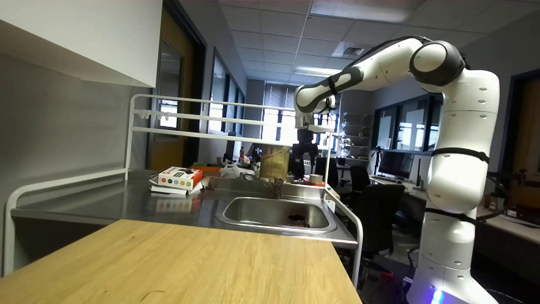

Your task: Get the cup from the sink basin and place it on the sink countertop

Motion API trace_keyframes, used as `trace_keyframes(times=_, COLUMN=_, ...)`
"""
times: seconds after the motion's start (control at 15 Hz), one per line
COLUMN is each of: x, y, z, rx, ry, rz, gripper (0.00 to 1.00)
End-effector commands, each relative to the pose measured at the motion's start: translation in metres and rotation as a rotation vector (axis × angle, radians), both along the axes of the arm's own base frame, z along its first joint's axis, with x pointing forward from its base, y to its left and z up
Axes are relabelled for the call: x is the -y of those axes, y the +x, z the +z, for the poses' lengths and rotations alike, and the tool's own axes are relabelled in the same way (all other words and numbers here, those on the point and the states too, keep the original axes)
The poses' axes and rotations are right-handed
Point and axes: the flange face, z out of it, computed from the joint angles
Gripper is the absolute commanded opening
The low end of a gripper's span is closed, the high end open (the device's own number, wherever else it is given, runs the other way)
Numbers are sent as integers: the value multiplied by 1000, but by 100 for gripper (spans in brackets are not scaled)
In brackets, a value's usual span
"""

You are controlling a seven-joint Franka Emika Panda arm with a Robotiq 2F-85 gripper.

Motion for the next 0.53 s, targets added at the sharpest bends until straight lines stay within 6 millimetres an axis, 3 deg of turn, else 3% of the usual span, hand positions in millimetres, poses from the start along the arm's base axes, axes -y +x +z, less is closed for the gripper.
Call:
trace_keyframes(times=0.0, x=-10, y=24, z=-20, rx=-4, ry=23, rz=-66, gripper=100)
trace_keyframes(times=0.47, x=-29, y=42, z=-96, rx=-67, ry=58, rz=-163, gripper=100)
